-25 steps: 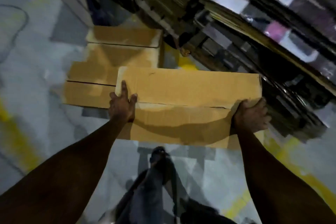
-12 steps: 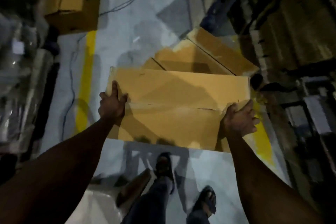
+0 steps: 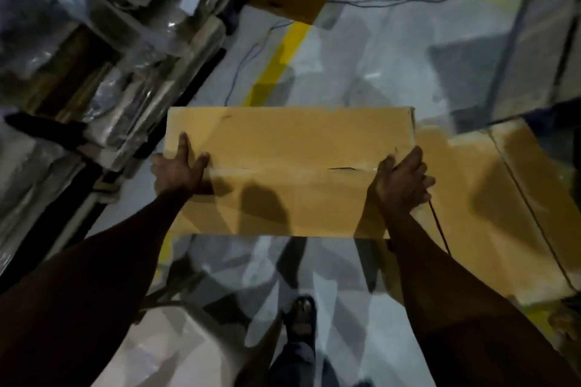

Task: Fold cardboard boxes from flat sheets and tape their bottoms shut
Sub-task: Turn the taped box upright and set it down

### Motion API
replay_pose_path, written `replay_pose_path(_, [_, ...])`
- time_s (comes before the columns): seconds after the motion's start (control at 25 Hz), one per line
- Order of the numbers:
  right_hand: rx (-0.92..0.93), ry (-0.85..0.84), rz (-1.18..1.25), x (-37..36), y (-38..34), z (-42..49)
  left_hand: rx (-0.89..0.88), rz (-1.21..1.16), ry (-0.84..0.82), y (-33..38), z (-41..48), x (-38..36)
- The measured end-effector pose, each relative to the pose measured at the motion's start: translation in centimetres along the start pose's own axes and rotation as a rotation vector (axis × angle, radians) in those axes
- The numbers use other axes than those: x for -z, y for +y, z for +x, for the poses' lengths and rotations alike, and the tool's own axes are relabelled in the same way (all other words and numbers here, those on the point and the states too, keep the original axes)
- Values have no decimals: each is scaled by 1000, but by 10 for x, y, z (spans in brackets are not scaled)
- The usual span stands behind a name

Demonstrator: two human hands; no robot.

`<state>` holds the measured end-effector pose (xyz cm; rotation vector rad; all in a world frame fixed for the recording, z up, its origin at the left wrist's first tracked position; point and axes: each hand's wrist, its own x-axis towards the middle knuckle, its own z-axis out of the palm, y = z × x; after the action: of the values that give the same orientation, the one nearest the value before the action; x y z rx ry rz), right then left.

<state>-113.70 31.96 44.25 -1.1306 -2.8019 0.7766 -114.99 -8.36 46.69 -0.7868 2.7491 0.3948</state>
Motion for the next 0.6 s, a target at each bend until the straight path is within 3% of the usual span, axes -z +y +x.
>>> replay_pose_path(0.16, [117, -137, -83, -69, -53, 0, 94, -49, -108, -55, 49, 0])
replay_pose_path(0.32, [282, -312, -170, -132, -54, 0, 114, -17, -36, -72, 55, -27])
replay_pose_path(0.6, [377, -420, -225, -235, -15, 23, 70, 37, -149, -109, 87, -150])
